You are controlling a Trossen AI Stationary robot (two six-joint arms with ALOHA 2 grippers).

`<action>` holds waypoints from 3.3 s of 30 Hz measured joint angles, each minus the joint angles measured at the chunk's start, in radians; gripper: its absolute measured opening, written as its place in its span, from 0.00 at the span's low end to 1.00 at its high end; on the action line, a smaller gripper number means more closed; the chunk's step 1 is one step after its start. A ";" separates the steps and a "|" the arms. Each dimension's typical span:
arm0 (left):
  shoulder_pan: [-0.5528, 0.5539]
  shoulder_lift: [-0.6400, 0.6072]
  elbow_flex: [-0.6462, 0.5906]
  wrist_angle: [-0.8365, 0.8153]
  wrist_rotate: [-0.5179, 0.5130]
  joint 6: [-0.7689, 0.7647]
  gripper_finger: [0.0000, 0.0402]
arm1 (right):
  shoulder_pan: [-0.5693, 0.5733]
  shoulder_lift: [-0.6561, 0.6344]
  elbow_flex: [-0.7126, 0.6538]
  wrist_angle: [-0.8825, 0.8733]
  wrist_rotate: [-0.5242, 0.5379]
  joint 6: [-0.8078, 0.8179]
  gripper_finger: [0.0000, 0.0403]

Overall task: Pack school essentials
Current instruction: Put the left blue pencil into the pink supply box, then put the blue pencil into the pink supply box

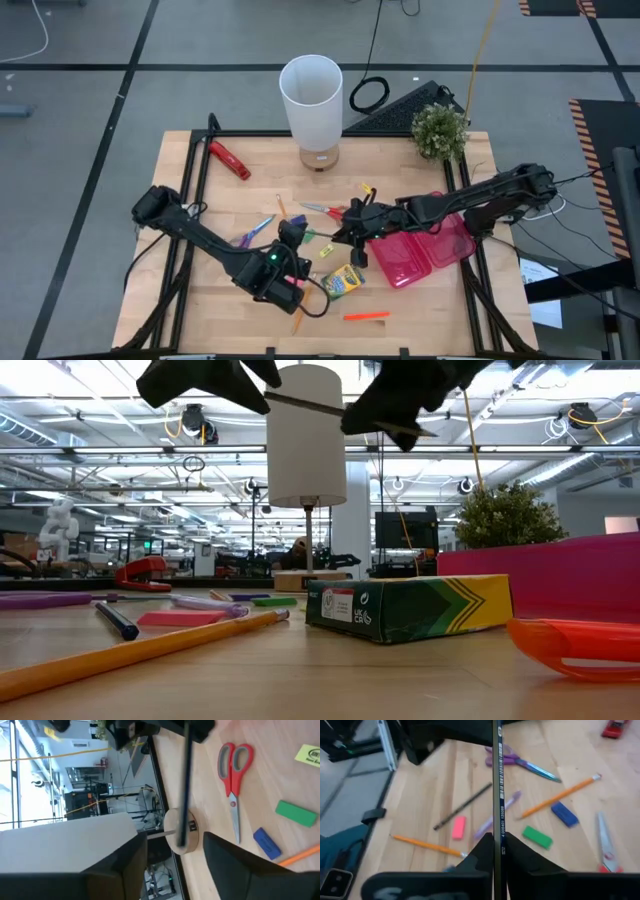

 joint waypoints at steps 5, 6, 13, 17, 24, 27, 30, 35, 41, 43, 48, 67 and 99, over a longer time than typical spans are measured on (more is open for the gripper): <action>-0.012 -0.003 0.000 -0.013 -0.001 -0.035 0.54 | 0.016 -0.077 0.000 -0.191 0.092 0.059 0.04; -0.014 -0.011 0.000 -0.026 0.001 -0.051 0.53 | 0.022 -0.093 0.000 -0.237 0.119 0.084 0.04; 0.016 -0.101 0.000 -0.129 0.041 -0.279 0.49 | 0.107 -0.184 0.000 -0.560 0.341 0.397 0.04; 0.049 -0.162 0.000 -0.151 0.133 -0.393 0.46 | 0.192 -0.183 0.000 -0.648 0.424 0.571 0.04; 0.102 -0.199 -0.001 -0.152 0.269 -0.454 0.41 | 0.303 -0.141 -0.001 -0.685 0.446 0.776 0.04; 0.116 -0.197 -0.001 -0.151 0.292 -0.469 0.39 | 0.341 -0.130 -0.001 -0.728 0.445 0.859 0.05; 0.131 -0.191 -0.011 -0.119 0.324 -0.478 0.38 | 0.374 -0.121 -0.001 -0.794 0.445 0.965 0.05; 0.136 -0.191 -0.048 -0.066 0.400 -0.482 0.38 | 0.422 -0.089 -0.002 -0.871 0.442 1.115 0.05; 0.124 -0.190 -0.088 0.006 0.467 -0.478 0.38 | 0.444 -0.056 -0.036 -0.844 0.413 1.206 0.05; 0.114 -0.190 -0.097 0.013 0.492 -0.486 0.38 | 0.443 -0.043 -0.060 -0.826 0.389 1.228 0.05; 0.083 -0.190 -0.116 0.011 0.502 -0.515 0.38 | 0.429 -0.032 -0.128 -0.747 0.346 1.258 0.05; 0.062 -0.190 -0.138 0.084 0.502 -0.457 0.38 | 0.395 -0.032 -0.278 -0.568 0.339 1.273 0.06; 0.007 -0.190 -0.267 0.159 0.591 -0.521 0.38 | 0.395 -0.201 -0.280 -0.512 0.409 1.092 0.32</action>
